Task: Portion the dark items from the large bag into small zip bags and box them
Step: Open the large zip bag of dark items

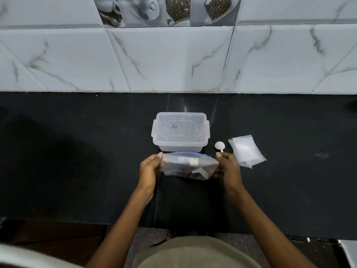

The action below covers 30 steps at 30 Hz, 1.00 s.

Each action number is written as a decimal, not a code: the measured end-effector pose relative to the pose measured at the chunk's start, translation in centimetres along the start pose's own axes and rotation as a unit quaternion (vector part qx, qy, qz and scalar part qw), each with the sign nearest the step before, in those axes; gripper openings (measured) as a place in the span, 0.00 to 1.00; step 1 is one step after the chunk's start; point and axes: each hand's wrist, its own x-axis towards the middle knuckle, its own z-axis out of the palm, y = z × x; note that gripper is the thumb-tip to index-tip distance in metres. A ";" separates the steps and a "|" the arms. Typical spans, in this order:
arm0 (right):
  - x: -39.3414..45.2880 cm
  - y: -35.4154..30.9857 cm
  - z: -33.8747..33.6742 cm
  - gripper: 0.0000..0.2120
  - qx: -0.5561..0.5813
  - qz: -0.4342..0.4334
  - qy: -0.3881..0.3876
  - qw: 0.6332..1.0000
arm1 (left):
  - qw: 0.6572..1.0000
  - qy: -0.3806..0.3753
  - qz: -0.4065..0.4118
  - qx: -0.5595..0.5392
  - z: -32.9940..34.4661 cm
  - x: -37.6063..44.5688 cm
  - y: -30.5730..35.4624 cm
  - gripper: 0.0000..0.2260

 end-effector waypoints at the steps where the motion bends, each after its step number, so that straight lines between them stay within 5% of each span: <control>1: 0.0 0.1 -0.4 0.07 0.002 0.009 -0.003 1.000 | 1.000 -0.007 -0.011 -0.007 -0.1 -0.1 0.0 0.11; 5: -0.3 0.0 -1.2 0.06 -0.002 0.022 -0.030 0.999 | 0.999 -0.031 -0.028 0.006 0.2 -0.6 -0.3 0.06; 12: -0.9 -1.4 -1.5 0.29 -0.021 -0.052 -0.083 0.995 | 0.999 -0.034 0.002 0.042 0.5 -0.7 0.0 0.12; 17: -0.7 -2.9 -1.2 0.09 0.009 -0.076 -0.097 0.992 | 1.000 -0.001 0.003 0.004 0.8 -0.4 0.9 0.13; 20: -0.4 -3.4 -0.7 0.05 -0.017 -0.103 -0.082 0.991 | 0.977 0.087 0.071 0.183 1.5 0.0 0.9 0.22; 22: -0.2 -3.4 -0.4 0.06 -0.037 -0.119 -0.078 0.989 | 0.915 0.130 0.184 0.333 2.4 -0.1 1.6 0.26; 25: 0.1 -3.4 -0.2 0.08 -0.059 -0.141 -0.087 0.985 | 0.858 0.053 0.319 0.399 4.5 0.4 3.2 0.24; 30: 0.1 -3.9 0.4 0.12 -0.120 -0.199 -0.097 0.968 | 0.882 -0.114 0.267 0.371 9.1 0.9 4.4 0.15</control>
